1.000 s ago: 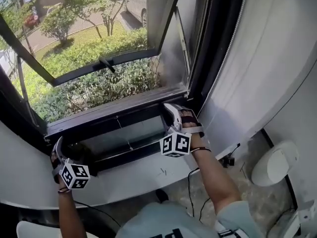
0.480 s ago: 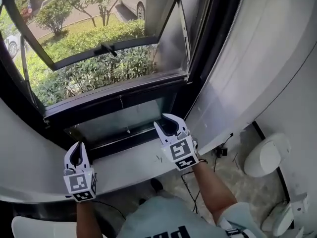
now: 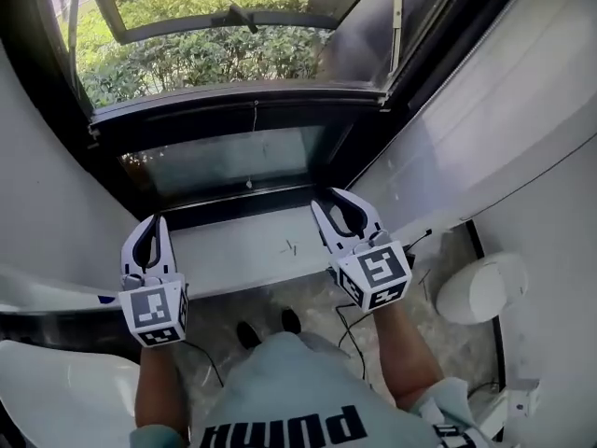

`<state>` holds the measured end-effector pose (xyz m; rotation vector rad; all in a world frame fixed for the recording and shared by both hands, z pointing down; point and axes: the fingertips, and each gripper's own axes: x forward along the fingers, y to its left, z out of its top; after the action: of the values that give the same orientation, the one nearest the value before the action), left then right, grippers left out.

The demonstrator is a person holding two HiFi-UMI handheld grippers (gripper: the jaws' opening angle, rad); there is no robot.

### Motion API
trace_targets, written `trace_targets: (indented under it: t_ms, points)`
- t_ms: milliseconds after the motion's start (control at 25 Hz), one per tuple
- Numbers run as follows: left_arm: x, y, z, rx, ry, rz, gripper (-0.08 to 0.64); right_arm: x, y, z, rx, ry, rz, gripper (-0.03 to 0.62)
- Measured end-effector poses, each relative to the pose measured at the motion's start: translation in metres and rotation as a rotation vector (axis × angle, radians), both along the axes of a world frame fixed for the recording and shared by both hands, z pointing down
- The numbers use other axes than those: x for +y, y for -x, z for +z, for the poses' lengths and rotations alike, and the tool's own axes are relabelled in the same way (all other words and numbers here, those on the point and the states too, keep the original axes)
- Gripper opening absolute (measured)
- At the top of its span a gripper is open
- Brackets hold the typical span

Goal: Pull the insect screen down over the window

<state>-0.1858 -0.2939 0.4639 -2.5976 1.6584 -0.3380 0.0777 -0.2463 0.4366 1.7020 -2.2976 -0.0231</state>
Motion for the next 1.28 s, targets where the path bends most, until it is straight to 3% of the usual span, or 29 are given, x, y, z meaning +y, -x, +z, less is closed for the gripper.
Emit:
trace_targets:
  t_ms: [240,360,720,960,1280]
  points:
    - [0.018,-0.010,-0.002,-0.005,0.006,-0.018,0.014,0.022,0.005,-0.001,0.057,-0.019,-0.045,0.097]
    - [0.027,-0.020,-0.009,-0.019,-0.001,-0.029,0.014,0.029,-0.007,-0.006,0.012,-0.051,-0.049,0.010]
    - [0.072,-0.086,-0.032,-0.034,-0.044,-0.060,0.012,0.049,-0.061,-0.011,-0.102,-0.068,-0.110,0.006]
    - [0.110,-0.134,-0.034,-0.023,-0.063,-0.122,0.014,0.063,-0.094,-0.017,-0.121,-0.114,-0.165,0.006]
    - [0.159,-0.140,-0.022,-0.027,-0.039,-0.202,0.012,0.096,-0.110,-0.011,-0.171,-0.119,-0.196,0.006]
